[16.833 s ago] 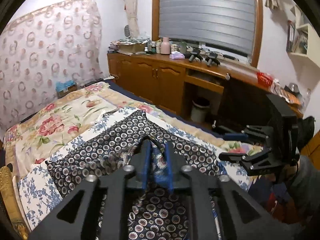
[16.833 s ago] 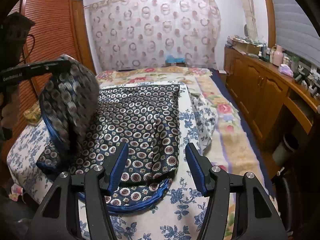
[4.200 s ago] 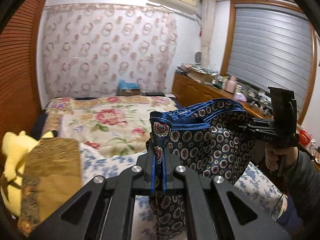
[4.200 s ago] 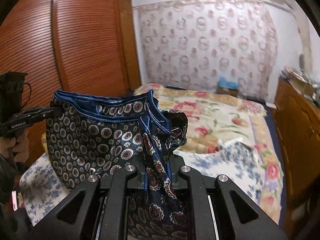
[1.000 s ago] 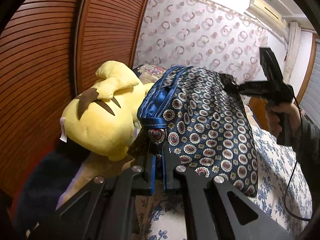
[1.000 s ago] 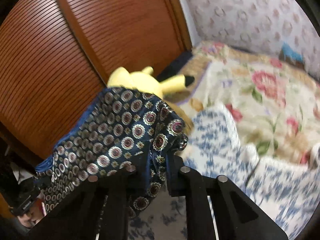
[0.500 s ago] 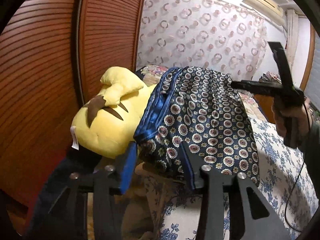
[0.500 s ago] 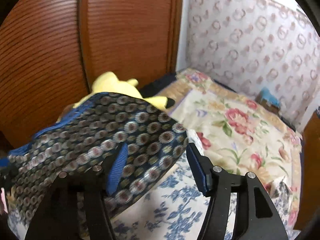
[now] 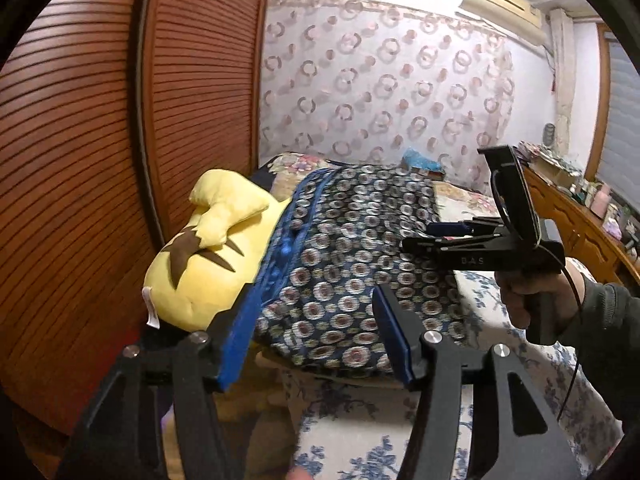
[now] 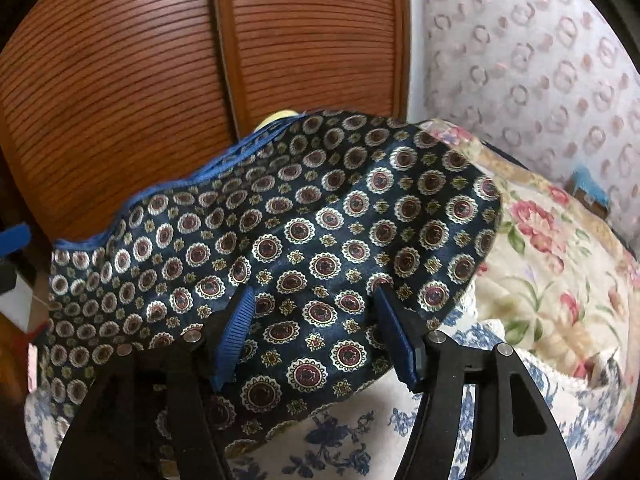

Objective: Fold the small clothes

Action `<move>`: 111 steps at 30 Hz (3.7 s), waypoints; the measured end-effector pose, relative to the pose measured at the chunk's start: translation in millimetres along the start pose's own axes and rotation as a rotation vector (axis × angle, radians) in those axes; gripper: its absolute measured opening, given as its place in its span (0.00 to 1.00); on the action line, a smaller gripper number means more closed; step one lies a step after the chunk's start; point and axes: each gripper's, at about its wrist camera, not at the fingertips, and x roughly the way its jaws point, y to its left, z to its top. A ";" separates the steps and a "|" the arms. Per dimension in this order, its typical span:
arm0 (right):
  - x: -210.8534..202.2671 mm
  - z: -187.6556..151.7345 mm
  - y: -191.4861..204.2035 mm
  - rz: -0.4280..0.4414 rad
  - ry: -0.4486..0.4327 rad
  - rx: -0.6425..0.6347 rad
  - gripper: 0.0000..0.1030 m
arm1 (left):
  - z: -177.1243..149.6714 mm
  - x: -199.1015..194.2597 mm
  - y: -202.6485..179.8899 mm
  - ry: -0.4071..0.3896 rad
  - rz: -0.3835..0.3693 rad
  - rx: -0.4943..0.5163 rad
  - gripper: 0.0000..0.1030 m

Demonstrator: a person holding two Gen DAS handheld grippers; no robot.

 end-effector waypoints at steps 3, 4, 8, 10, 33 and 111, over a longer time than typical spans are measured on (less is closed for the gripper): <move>-23.7 -2.1 0.6 -0.059 -0.024 0.013 0.61 | 2.7 -5.5 -11.7 -0.012 -0.012 0.006 0.56; -33.7 -3.9 2.8 -0.079 -0.030 0.012 0.61 | 3.3 -7.6 -15.1 -0.018 -0.022 0.007 0.56; -78.2 -18.7 6.5 -0.134 -0.076 0.029 0.61 | 2.1 -17.9 -37.1 -0.038 -0.048 0.040 0.56; -102.0 -28.6 7.6 -0.158 -0.096 0.045 0.61 | 0.9 -21.2 -47.5 -0.040 -0.062 0.056 0.56; -320.1 -165.1 37.7 -0.470 -0.316 0.292 0.86 | -17.7 -68.9 -162.6 -0.079 -0.200 0.181 0.56; -385.9 -204.0 40.2 -0.646 -0.419 0.370 0.87 | -9.2 -108.4 -186.2 -0.152 -0.190 0.185 0.56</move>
